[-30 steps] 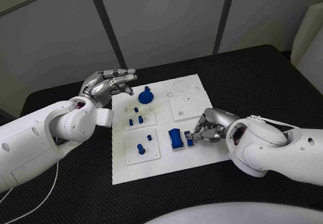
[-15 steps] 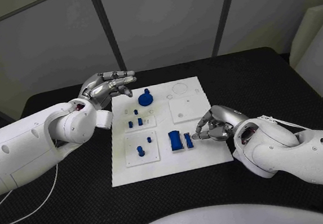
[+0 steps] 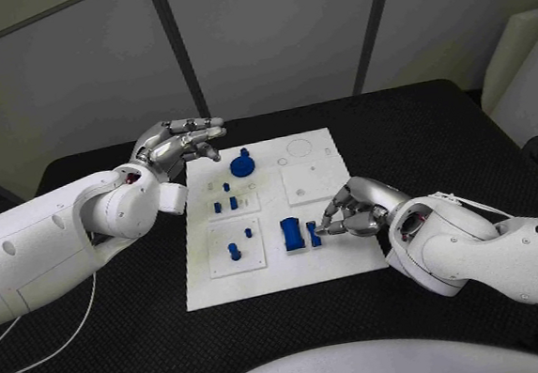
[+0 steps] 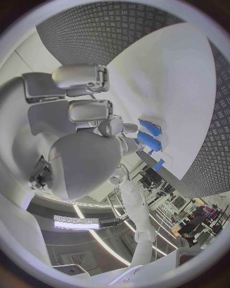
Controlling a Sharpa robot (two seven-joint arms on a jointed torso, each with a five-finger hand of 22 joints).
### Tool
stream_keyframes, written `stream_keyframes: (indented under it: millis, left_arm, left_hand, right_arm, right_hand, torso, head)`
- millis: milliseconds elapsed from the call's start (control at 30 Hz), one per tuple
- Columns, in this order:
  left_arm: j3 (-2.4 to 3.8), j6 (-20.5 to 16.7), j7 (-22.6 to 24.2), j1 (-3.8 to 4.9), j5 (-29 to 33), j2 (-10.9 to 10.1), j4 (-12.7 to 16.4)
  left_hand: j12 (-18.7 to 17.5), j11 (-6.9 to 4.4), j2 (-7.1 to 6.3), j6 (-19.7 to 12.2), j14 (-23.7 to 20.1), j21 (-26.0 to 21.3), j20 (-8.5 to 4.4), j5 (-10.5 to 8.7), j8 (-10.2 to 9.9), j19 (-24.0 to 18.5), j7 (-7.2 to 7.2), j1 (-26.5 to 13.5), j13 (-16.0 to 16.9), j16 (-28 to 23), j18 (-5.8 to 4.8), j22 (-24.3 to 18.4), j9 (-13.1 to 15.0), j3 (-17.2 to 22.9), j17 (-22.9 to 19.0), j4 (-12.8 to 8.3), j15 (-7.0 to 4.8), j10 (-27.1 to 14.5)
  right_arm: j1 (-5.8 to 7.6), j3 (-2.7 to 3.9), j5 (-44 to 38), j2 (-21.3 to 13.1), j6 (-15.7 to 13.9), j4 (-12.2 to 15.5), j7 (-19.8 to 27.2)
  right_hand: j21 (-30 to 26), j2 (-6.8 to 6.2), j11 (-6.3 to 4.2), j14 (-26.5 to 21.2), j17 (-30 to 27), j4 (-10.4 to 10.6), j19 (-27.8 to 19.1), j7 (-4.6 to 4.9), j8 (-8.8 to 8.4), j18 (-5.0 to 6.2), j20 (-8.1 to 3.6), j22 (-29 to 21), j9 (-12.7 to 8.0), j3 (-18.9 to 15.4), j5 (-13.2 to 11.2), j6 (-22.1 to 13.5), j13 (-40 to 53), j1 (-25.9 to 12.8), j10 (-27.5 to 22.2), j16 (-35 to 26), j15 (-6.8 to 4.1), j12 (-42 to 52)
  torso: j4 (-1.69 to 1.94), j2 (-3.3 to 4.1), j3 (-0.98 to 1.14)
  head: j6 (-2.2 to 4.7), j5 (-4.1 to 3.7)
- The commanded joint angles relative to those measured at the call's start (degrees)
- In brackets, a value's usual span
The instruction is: Assemble the parts on the task board
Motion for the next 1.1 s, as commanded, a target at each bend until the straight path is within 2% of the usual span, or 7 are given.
stream_keyframes:
  millis: [33,200,433,767,900,1100]
  left_arm:
    - [0.04,0.56,0.21,0.06,0.12,0.08,0.11]
    - [0.04,0.59,0.21,0.06,0.12,0.08,0.19]
    - [0.04,0.59,0.20,0.06,0.12,0.02,0.24]
    - [0.04,0.59,0.15,0.06,0.12,-0.01,0.24]
    - [0.04,0.61,0.14,0.06,0.12,-0.02,0.24]
    - [0.04,0.63,0.16,0.06,0.12,0.02,0.16]
  left_hand:
    - [-0.24,0.39,0.33,0.05,-0.05,-0.25,0.00,-0.33,-0.16,-0.17,0.25,-0.15,0.09,-0.32,-0.62,-0.07,0.09,-0.29,-0.09,-0.15,0.16,-0.17]
    - [-0.24,0.39,0.33,0.05,-0.05,-0.25,0.00,-0.33,-0.16,-0.17,0.25,-0.15,0.09,-0.32,-0.62,-0.07,0.09,-0.29,-0.09,-0.15,0.16,-0.17]
    - [-0.24,0.39,0.33,0.05,-0.05,-0.25,0.00,-0.33,-0.16,-0.17,0.25,-0.15,0.09,-0.32,-0.62,-0.07,0.09,-0.29,-0.09,-0.15,0.16,-0.17]
    - [-0.24,0.39,0.33,0.05,-0.05,-0.25,0.00,-0.33,-0.16,-0.17,0.25,-0.15,0.09,-0.32,-0.62,-0.07,0.09,-0.29,-0.09,-0.15,0.16,-0.17]
    - [-0.24,0.39,0.36,0.08,-0.04,-0.35,0.00,-0.33,-0.17,-0.13,0.25,-0.16,0.09,-0.39,-0.62,-0.13,0.10,-0.34,-0.09,-0.18,0.17,-0.17]
    - [-0.24,0.39,0.36,0.08,-0.04,-0.35,0.00,-0.33,-0.17,-0.13,0.25,-0.16,0.09,-0.39,-0.62,-0.13,0.10,-0.34,-0.09,-0.18,0.17,-0.17]
  right_arm:
    - [0.07,0.00,-0.87,0.38,2.66,-0.15,-1.17]
    - [0.06,-0.01,-2.70,0.94,1.97,-0.53,-3.00]
    - [0.05,-0.01,-5.00,1.61,1.48,-1.14,-4.47]
    - [0.05,0.00,-6.53,2.48,3.38,-1.82,-4.64]
    - [0.04,0.00,-6.84,2.88,3.60,-2.11,-4.59]
    - [0.04,0.00,-7.72,3.64,3.21,-3.09,-4.91]
  right_hand:
    - [0.16,0.13,-0.67,2.12,-0.01,-0.63,6.05,-0.13,0.56,-0.42,-0.21,15.10,0.39,0.05,-0.28,0.91,0.42,1.41,0.17,0.00,-0.56,0.87]
    - [0.16,0.37,-1.09,2.16,0.20,-1.45,6.05,-0.63,1.20,-0.42,-0.54,15.10,1.46,-0.23,-0.40,2.10,1.40,1.99,0.88,0.06,-0.88,2.47]
    - [0.16,0.66,-1.40,2.25,0.60,-2.18,6.05,-0.99,1.63,-0.42,-0.80,15.10,2.54,-0.49,-0.75,2.70,2.76,2.48,1.74,0.25,-1.15,4.62]
    - [0.16,1.09,-1.63,2.36,1.14,-3.23,6.05,-1.22,1.81,-0.42,-1.03,15.10,3.58,-0.67,-1.21,2.93,3.79,3.45,2.27,0.52,-1.35,6.16]
    - [0.16,1.21,-1.67,2.39,1.28,-3.39,6.05,-1.25,1.87,-0.42,-1.07,15.10,3.84,-0.79,-1.48,3.04,4.10,3.49,2.44,0.60,-1.39,6.63]
    - [0.16,1.39,-1.71,2.43,1.48,-3.54,6.05,-1.31,1.92,-0.42,-1.11,15.10,4.12,-0.92,-1.80,3.15,4.40,3.52,2.61,0.71,-1.42,7.10]
  torso:
    - [-0.07,0.05,-0.01]
    - [0.05,0.03,-0.01]
    - [0.01,0.03,0.01]
    - [-0.02,0.06,0.02]
    - [0.03,0.11,0.07]
    - [0.00,0.04,0.04]
  head:
    - [-0.17,-0.06]
    - [-0.33,-0.12]
    - [-0.48,0.01]
    - [-0.93,0.25]
    - [-1.11,0.27]
    - [-1.39,0.46]
